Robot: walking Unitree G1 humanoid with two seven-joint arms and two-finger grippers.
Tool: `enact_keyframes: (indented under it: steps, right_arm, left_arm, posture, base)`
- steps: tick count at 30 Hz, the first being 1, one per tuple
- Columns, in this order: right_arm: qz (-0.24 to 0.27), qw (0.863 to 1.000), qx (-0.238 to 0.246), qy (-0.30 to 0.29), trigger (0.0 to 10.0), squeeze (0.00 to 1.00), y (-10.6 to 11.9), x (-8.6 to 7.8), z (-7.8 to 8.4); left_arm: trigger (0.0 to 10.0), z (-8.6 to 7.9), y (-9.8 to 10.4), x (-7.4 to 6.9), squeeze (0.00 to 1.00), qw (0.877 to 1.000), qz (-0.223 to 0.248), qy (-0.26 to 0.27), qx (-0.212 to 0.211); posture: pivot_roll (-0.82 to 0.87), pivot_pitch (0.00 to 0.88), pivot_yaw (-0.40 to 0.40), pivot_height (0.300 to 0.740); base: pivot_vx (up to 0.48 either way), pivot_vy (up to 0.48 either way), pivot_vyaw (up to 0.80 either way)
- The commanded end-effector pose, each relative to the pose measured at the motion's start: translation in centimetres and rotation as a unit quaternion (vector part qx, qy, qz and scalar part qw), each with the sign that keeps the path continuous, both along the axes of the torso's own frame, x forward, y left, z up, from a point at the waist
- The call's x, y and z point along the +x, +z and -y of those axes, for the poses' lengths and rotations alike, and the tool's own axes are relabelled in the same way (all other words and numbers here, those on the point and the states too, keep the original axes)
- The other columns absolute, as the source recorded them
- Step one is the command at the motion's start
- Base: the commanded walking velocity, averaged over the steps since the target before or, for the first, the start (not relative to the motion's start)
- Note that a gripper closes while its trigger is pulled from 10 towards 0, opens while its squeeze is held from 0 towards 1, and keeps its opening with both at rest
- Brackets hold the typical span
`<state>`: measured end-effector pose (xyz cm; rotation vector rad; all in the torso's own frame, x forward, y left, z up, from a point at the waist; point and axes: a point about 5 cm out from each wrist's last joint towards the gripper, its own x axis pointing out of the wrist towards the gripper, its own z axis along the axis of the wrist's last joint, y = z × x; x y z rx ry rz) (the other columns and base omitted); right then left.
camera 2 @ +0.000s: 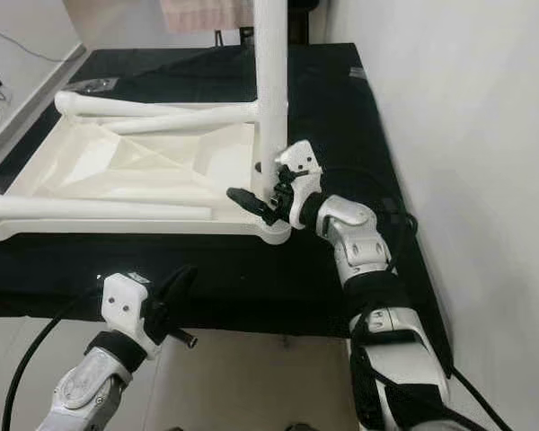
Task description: Building children table
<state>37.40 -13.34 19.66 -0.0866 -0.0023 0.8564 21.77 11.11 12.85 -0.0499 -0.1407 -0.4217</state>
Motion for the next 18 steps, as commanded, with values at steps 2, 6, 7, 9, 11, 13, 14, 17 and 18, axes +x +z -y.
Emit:
enact_keyframes:
  steps: [2,6,7,9,11,13,14,17,18]
  right_arm:
    - [0.004,0.999,0.010,0.043,0.0,0.00,0.2,-0.1,-1.2]
    - [0.006,0.999,0.009,0.053,0.0,0.00,0.2,0.1,-0.6]
    - [0.008,0.999,0.009,0.051,0.0,0.00,0.1,0.2,-0.3]
    - [0.008,0.999,0.012,0.046,0.0,0.00,0.1,0.1,-0.1]
    - [0.011,0.999,0.018,0.034,0.0,0.00,0.0,0.1,0.4]
    - [0.007,1.000,0.014,-0.013,0.0,0.00,-0.5,0.2,1.1]
    - [0.007,1.000,0.014,-0.013,0.0,0.00,-0.5,0.2,1.1]
    - [0.001,0.997,0.007,-0.076,0.0,0.00,-1.3,0.0,1.3]
    - [-0.005,0.994,0.006,-0.110,0.0,0.00,-1.9,-0.3,1.2]
  left_arm:
    - [10.0,0.1,-0.4,-0.1,0.00,1.000,-0.005,0.000,0.003]
    - [10.0,0.1,-0.4,-0.1,0.00,1.000,-0.005,0.000,0.002]
    - [10.0,0.1,-0.4,-0.1,0.00,1.000,-0.005,0.000,0.002]
    - [10.0,0.1,-0.4,-0.1,0.00,1.000,-0.004,0.000,0.001]
    - [10.0,0.1,-0.3,-0.1,0.00,1.000,-0.004,0.000,0.001]
    - [10.0,0.1,-0.3,-0.1,0.00,1.000,-0.004,0.000,0.000]
    - [10.0,0.1,-0.3,-0.1,0.00,1.000,-0.004,0.000,0.000]
    - [10.0,0.0,-0.2,-0.1,0.00,1.000,-0.003,0.000,0.000]
    - [10.0,0.0,-0.2,-0.2,0.00,1.000,-0.003,0.000,0.000]
  posture:
    - [0.13,0.114,0.000,0.740]
    - [0.13,0.116,0.000,0.740]
    - [0.13,0.116,0.000,0.740]
    - [0.12,0.121,-0.001,0.740]
    - [0.12,0.121,0.000,0.740]
    - [0.11,0.126,0.002,0.740]
    - [0.11,0.126,0.002,0.740]
    - [0.10,0.133,0.000,0.740]
    - [0.10,0.136,-0.001,0.740]
  base:
    - [0.000,0.000,0.00]
    - [0.000,0.000,0.00]
    - [0.000,0.000,0.00]
    - [0.000,0.000,0.00]
    - [0.000,0.000,0.00]
    - [0.000,0.000,0.00]
    - [0.000,0.000,0.00]
    - [0.000,0.000,0.00]
    - [0.000,0.000,0.00]
